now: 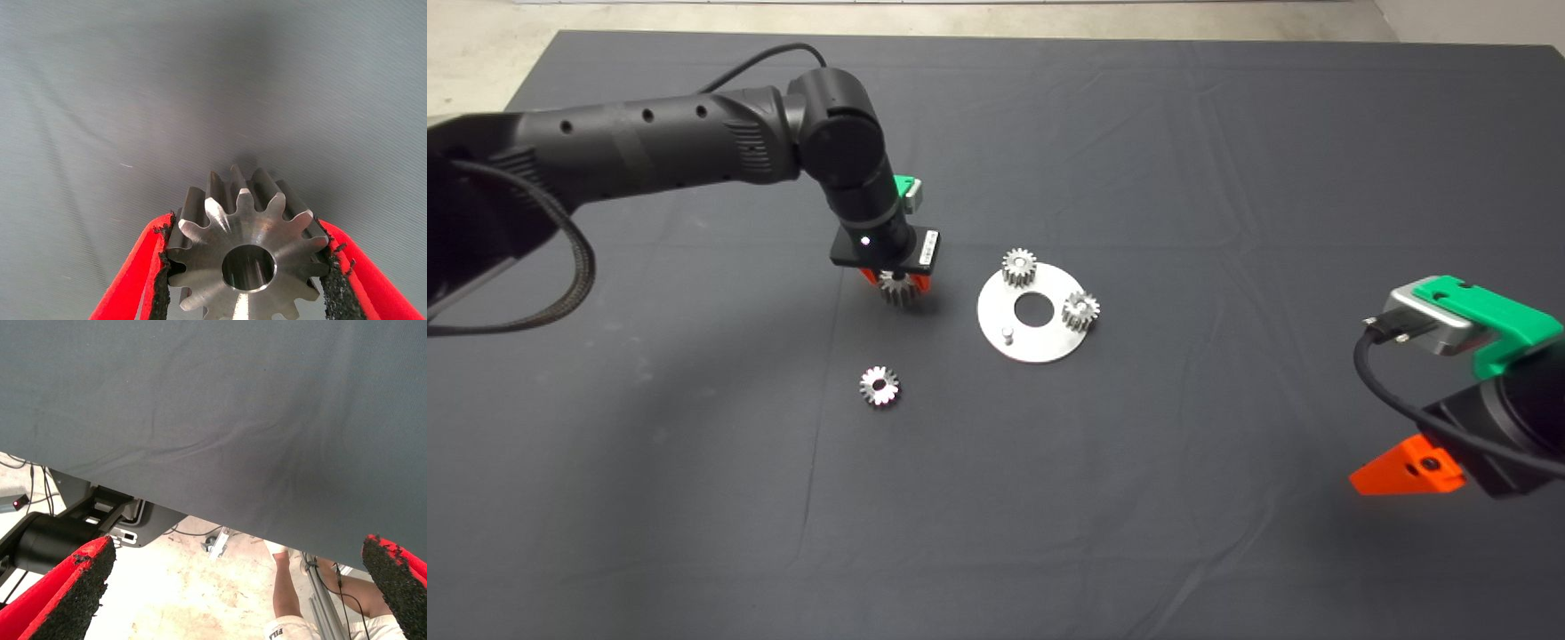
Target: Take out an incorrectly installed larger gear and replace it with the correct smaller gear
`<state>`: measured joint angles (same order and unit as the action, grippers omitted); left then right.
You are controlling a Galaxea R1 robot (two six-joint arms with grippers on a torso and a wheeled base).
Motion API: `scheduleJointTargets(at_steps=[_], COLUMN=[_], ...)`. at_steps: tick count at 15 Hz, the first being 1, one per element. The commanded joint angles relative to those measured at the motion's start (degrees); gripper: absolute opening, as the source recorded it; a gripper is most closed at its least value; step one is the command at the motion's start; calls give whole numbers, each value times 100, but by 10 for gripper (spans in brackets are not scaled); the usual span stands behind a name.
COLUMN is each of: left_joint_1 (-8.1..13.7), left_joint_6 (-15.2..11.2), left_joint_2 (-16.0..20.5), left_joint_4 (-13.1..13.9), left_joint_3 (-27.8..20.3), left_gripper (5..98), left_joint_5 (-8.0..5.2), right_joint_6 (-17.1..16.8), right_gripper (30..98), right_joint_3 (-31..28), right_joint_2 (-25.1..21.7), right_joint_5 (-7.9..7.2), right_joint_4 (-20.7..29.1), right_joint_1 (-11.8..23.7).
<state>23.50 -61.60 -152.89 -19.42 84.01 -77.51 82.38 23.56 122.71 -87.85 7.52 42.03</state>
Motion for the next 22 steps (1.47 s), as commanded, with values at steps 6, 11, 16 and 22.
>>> scheduleJointTargets(at_steps=[6, 11, 16, 22], left_joint_1=[-188, -185, -170, -153], left_joint_6=[16, 8, -28, -28], left_joint_2=[-26, -35, -35, 34], left_joint_4=[-193, -193, -185, -185], left_joint_3=[-70, -96, -167, -325], left_gripper=[454, 458, 491, 567], left_joint_5=[16, 25, 25, -35], right_joint_6=[23, 23, 18, 23], right_gripper=[977, 977, 977, 977], right_joint_3=[-11, -11, -11, -11], right_joint_2=[12, 4, -5, 4], right_joint_5=[-629, -629, -629, -629], right_joint_4=[188, 188, 188, 188], right_joint_1=[77, 77, 77, 77])
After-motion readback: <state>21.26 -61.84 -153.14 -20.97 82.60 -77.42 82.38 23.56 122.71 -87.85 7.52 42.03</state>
